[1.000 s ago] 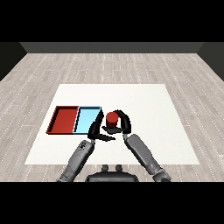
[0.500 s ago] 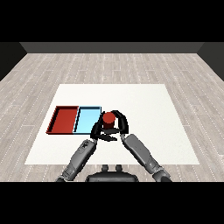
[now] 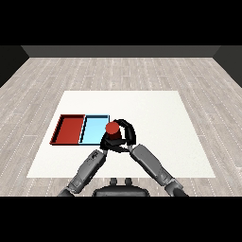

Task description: Pick the red can and put it in the red box

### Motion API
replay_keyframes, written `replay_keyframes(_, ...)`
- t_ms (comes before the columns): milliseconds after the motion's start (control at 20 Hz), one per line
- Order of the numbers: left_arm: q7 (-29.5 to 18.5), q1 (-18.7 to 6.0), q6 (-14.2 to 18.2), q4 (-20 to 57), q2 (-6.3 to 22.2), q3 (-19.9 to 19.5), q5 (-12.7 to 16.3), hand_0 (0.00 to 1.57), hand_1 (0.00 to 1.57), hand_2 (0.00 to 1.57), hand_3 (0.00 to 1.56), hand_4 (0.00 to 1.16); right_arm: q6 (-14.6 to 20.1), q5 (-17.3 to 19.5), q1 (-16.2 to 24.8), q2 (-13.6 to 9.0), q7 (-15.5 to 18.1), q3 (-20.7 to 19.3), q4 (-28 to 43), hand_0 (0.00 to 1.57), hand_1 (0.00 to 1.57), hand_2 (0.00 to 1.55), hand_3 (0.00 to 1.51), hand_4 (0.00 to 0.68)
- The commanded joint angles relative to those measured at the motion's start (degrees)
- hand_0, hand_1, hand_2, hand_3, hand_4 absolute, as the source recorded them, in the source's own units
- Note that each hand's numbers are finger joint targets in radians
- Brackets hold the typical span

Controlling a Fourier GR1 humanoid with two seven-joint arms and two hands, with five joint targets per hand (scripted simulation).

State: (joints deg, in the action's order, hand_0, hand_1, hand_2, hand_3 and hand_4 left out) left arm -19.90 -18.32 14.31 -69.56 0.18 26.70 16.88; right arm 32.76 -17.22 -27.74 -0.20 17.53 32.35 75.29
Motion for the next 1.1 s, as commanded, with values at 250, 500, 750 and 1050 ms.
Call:
replay_keyframes(250, -1.24, 0.72, -2.02, -1.43, 1.14, -2.41, -1.38, 0.00, 0.00, 0.00, 0.00, 0.16, 3.24, -8.37, -9.12, 0.19, 1.90, 4.11, -7.75, 1.48, 1.48, 1.46, 1.37, 0.642)
replay_keyframes(500, 1.63, -3.92, 12.32, 3.54, -0.15, -1.90, -0.36, 0.61, 0.61, 0.63, 0.00, 0.61, 1.20, -3.74, -1.80, 0.09, 2.65, 3.64, -3.02, 1.47, 1.47, 1.45, 1.37, 0.629)
replay_keyframes(750, 4.13, -2.40, 19.28, 1.70, -0.16, 3.82, 1.31, 1.57, 1.57, 1.50, 1.38, 0.91, 1.71, -4.68, -1.67, 0.18, 2.92, 4.93, -3.31, 1.53, 1.53, 1.46, 1.38, 0.626)
replay_keyframes(1050, 3.15, -5.28, 22.54, 3.01, -0.13, 3.69, 1.92, 1.57, 1.57, 1.51, 1.41, 1.00, 5.44, -8.10, -6.26, 0.17, 3.45, 7.33, -4.77, 1.46, 1.46, 1.45, 1.38, 0.607)
